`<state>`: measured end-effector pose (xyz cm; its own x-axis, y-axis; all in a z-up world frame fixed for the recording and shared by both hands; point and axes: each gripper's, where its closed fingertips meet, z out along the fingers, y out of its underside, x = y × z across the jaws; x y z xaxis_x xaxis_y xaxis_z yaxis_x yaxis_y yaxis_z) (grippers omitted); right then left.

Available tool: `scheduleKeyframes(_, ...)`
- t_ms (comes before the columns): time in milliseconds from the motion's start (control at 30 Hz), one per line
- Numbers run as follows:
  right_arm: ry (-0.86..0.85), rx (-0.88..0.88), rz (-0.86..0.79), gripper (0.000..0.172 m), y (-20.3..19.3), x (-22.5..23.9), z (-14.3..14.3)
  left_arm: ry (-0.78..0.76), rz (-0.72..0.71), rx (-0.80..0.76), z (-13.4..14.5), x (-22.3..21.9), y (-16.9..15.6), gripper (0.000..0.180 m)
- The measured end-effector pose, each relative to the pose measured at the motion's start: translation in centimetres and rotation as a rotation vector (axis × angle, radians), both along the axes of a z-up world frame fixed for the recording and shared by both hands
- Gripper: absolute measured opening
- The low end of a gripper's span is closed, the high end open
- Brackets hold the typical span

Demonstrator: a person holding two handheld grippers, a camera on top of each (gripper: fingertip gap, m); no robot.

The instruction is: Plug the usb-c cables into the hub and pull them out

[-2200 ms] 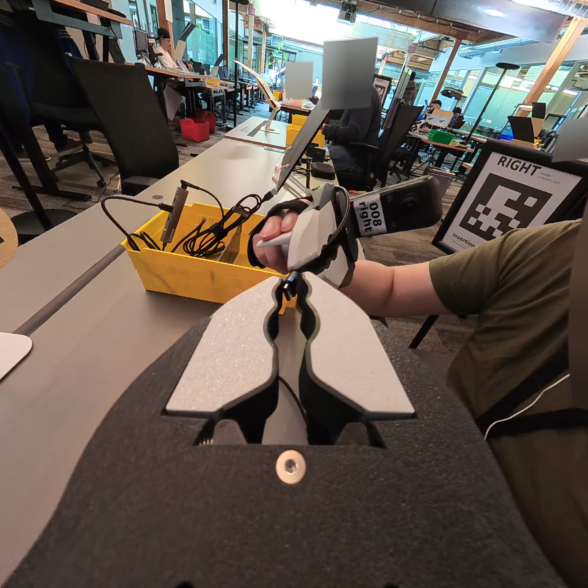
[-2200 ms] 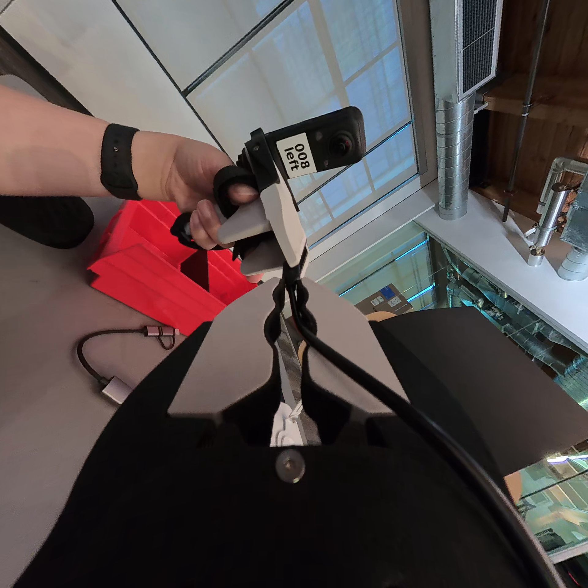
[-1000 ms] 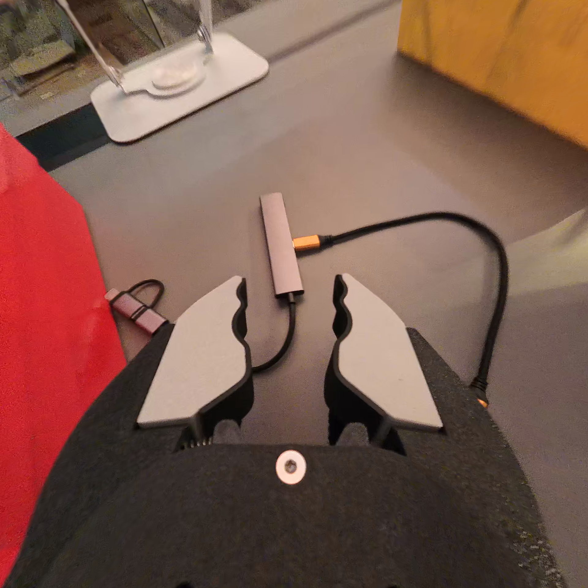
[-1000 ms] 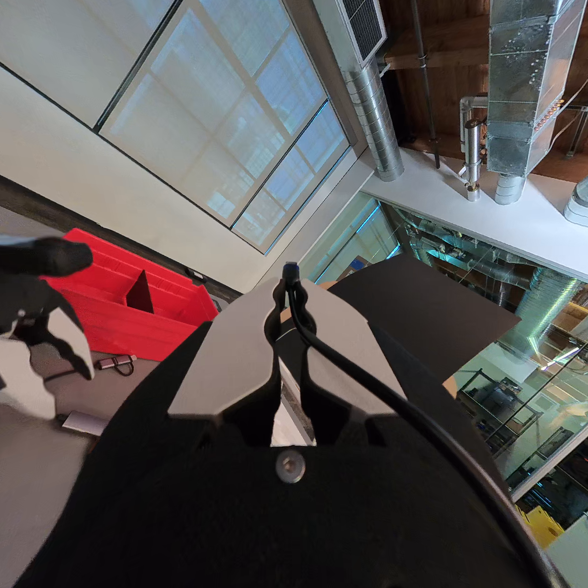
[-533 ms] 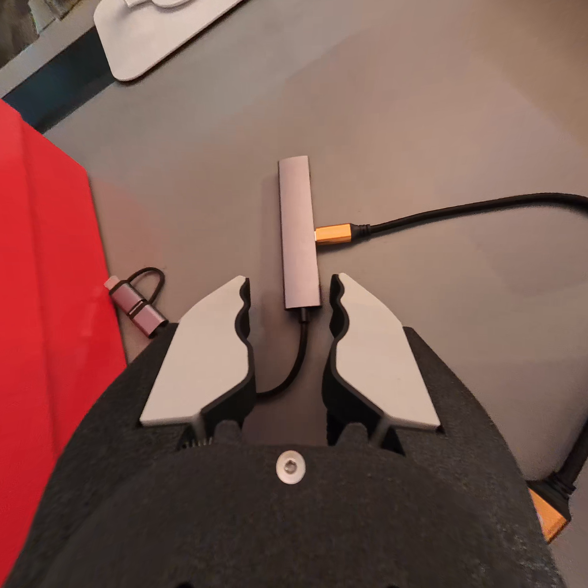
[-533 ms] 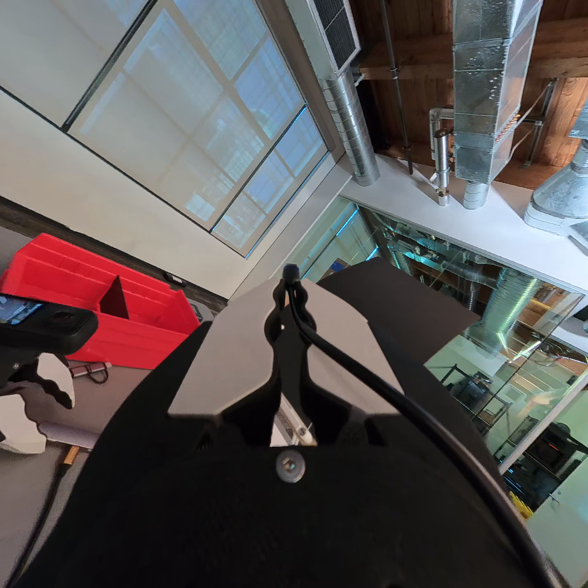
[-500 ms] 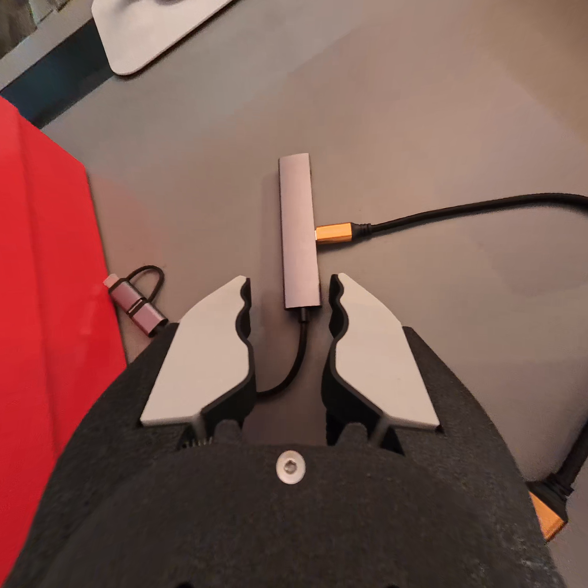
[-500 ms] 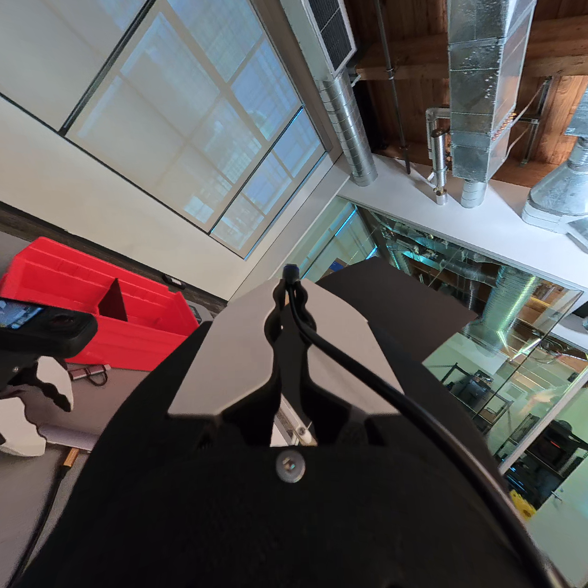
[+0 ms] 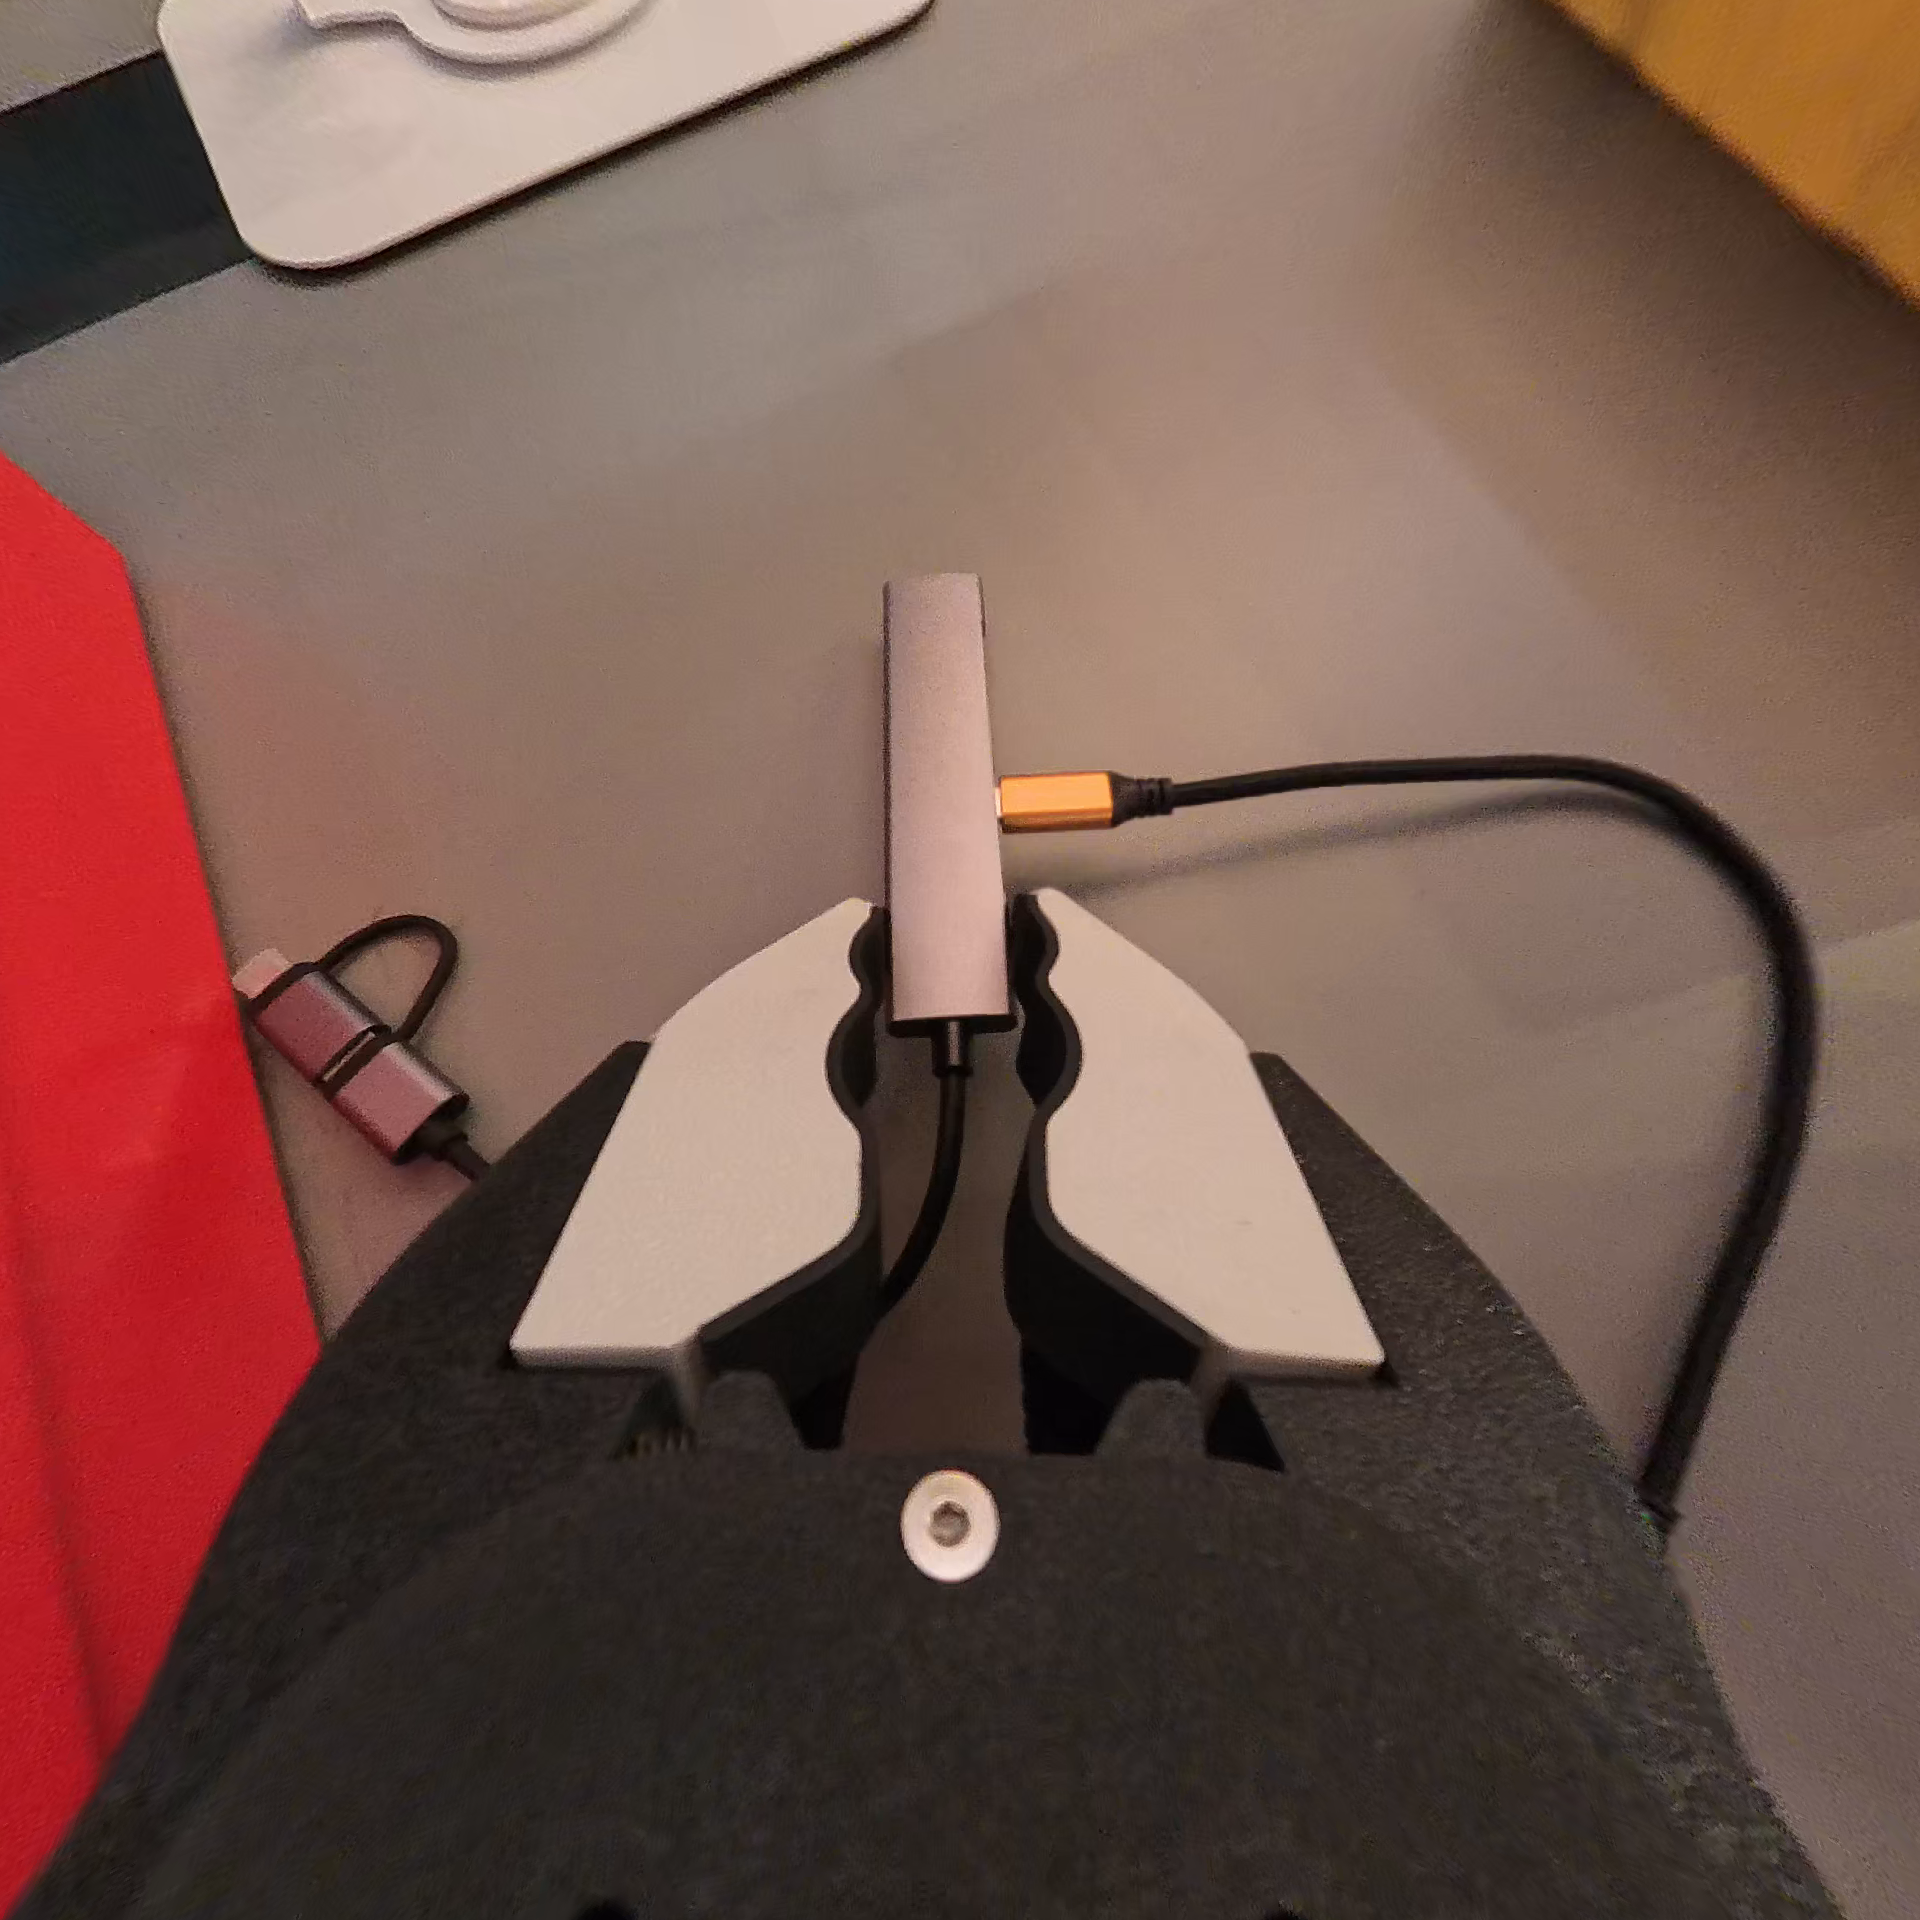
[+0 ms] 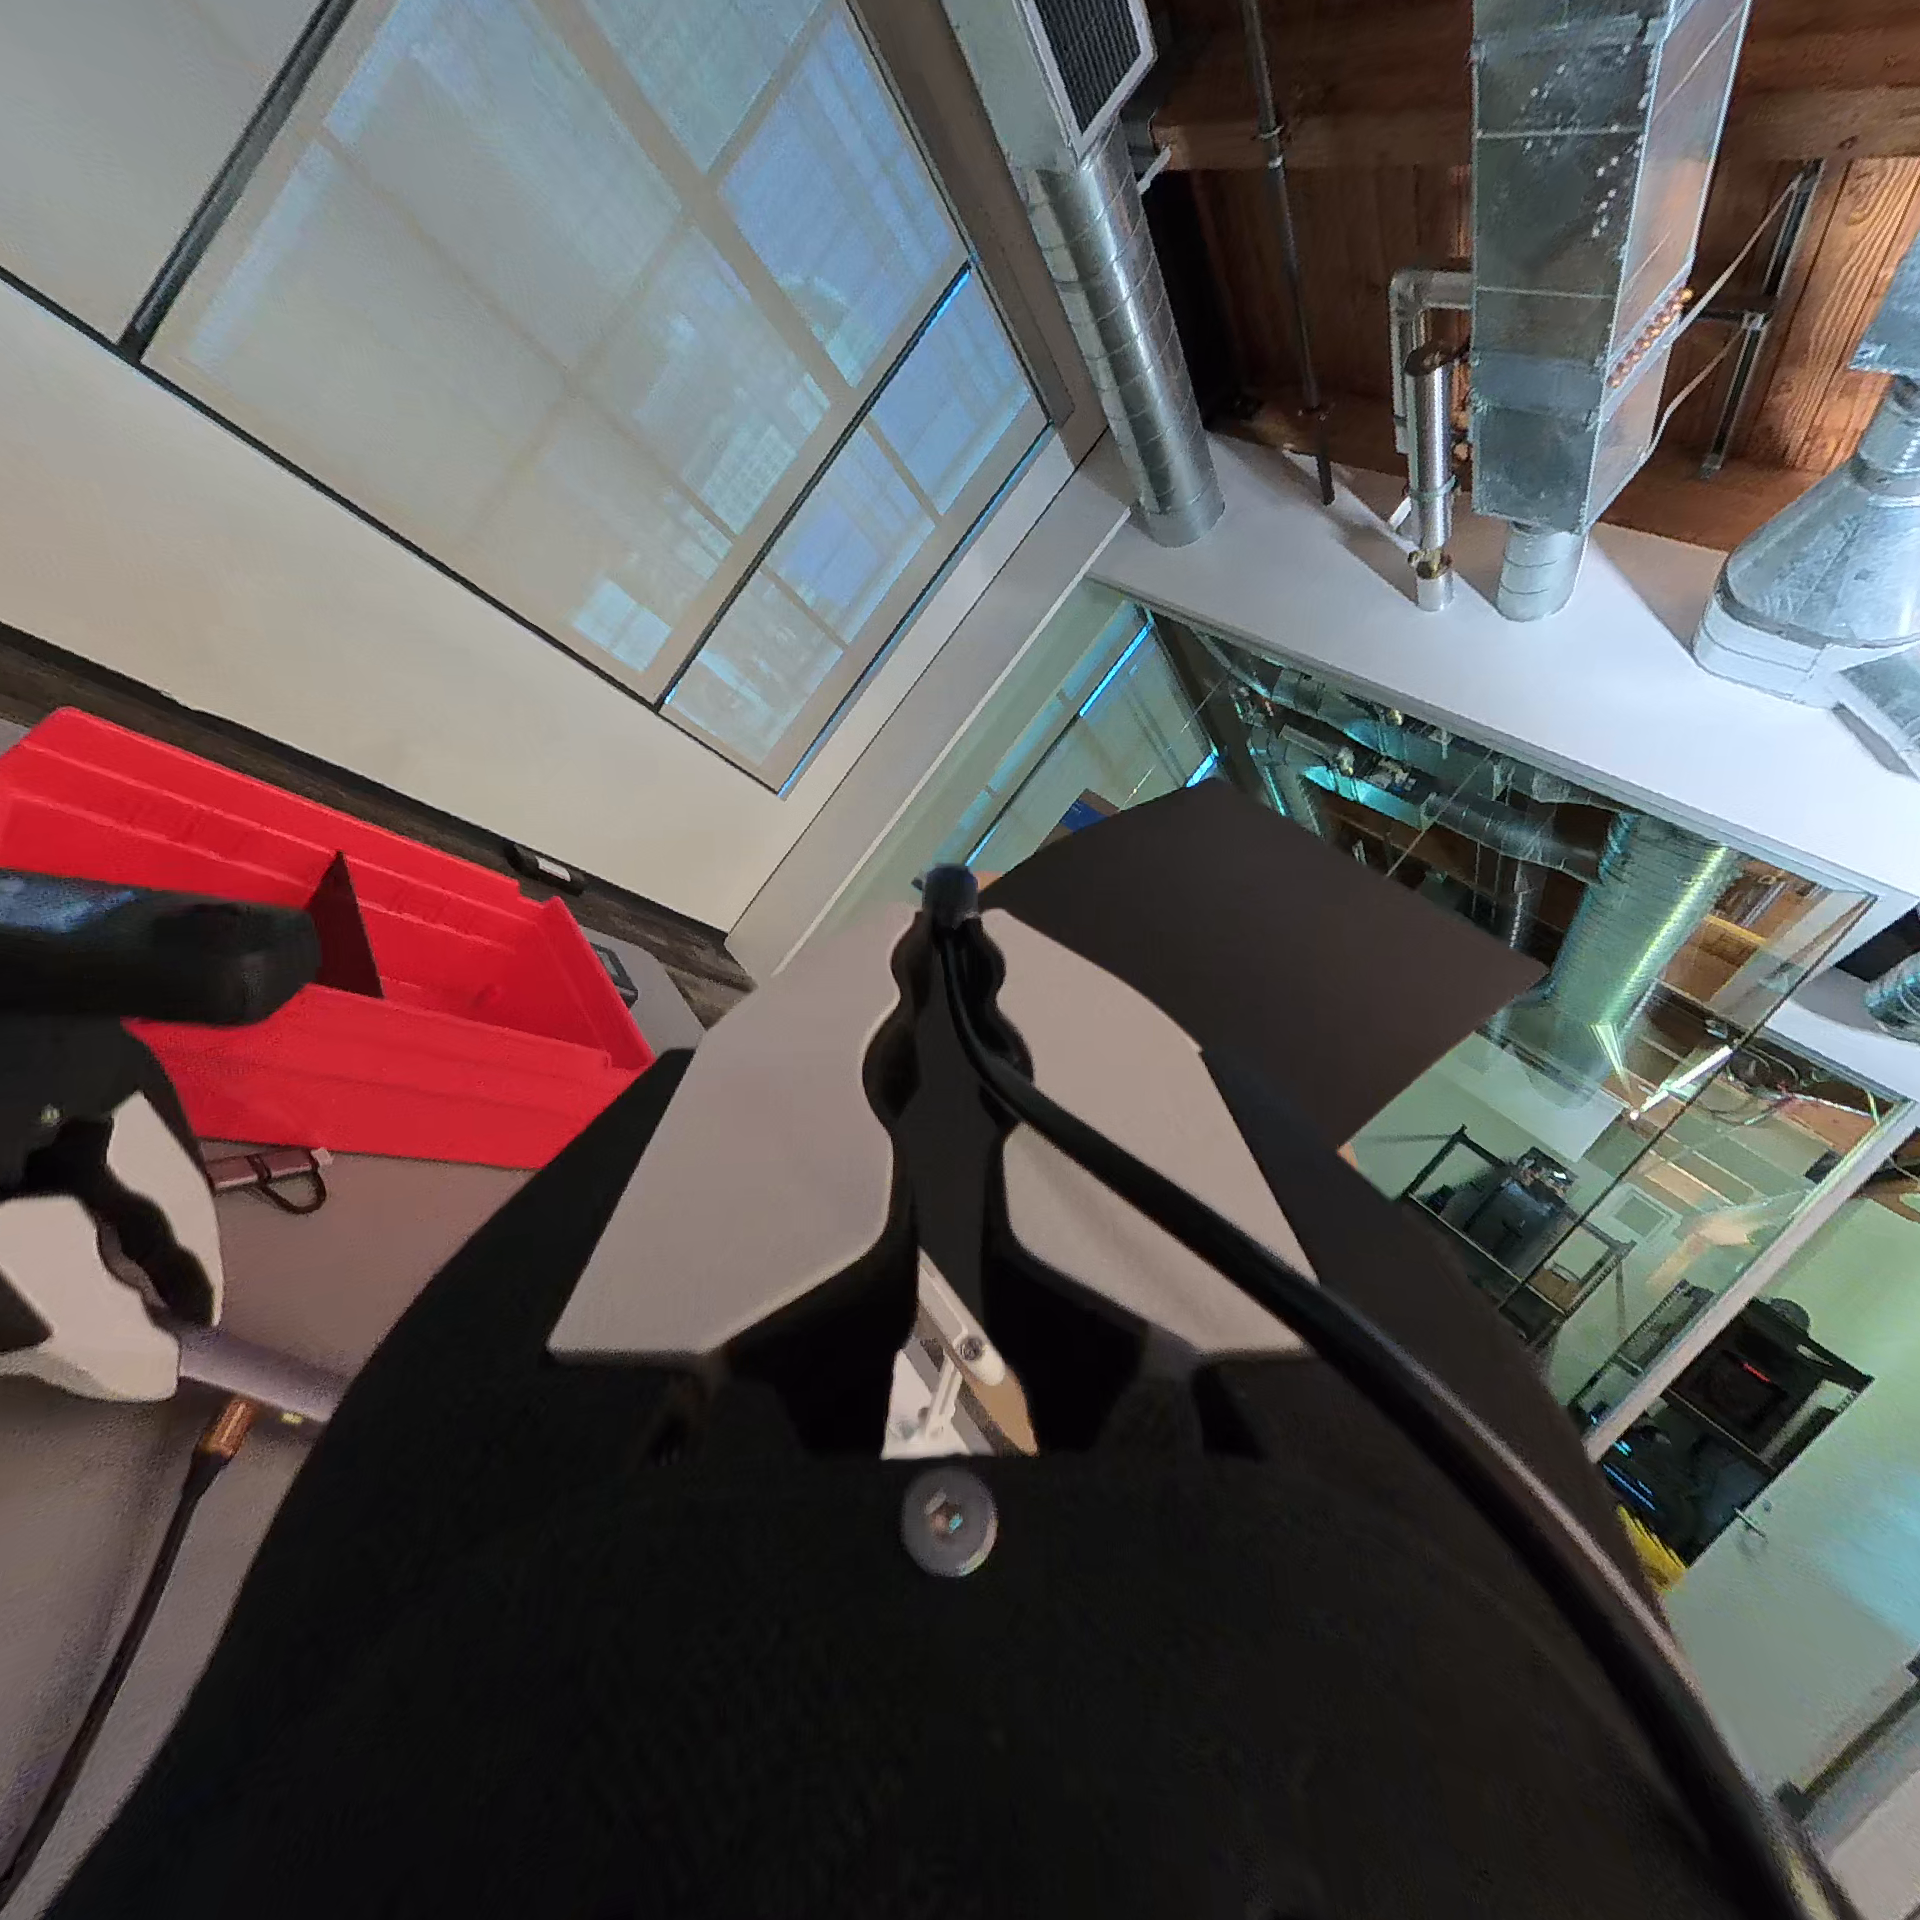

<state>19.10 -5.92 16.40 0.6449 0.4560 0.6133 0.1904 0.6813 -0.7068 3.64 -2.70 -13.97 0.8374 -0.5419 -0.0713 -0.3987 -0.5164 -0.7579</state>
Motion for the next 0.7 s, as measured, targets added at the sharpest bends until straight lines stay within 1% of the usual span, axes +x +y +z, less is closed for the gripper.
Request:
scheduleKeyframes(133,-0.02,-0.052,-0.029,0.005,1.1,-0.8,-1.0,-0.126,-0.029,-0.03,1.4,0.3,-0.2,0.022)
scheduleKeyframes(233,-0.026,-0.114,-0.011,0.006,1.7,-2.0,-2.1,-0.224,-0.053,-0.011,3.4,0.7,-0.6,0.022)
scheduleKeyframes(300,-0.041,-0.157,-0.003,0.006,2.0,-3.1,-3.0,-0.289,-0.071,0.016,5.4,0.9,-0.9,0.022)
scheduleKeyframes(400,-0.065,-0.221,0.021,0.006,2.4,-4.7,-4.4,-0.366,-0.102,0.094,9.2,0.8,-1.6,0.022)
scheduleKeyframes(533,-0.056,-0.318,0.054,0.006,3.0,-5.8,-5.8,-0.434,-0.141,0.192,13.9,0.6,-2.6,0.022)
scheduleKeyframes(633,-0.039,-0.396,0.087,0.006,3.3,-6.5,-6.7,-0.467,-0.143,0.251,16.2,0.2,-3.0,0.022)
scheduleKeyframes(700,-0.024,-0.437,0.126,0.006,3.2,-7.3,-7.3,-0.499,-0.138,0.271,17.1,-0.2,-3.1,0.022)
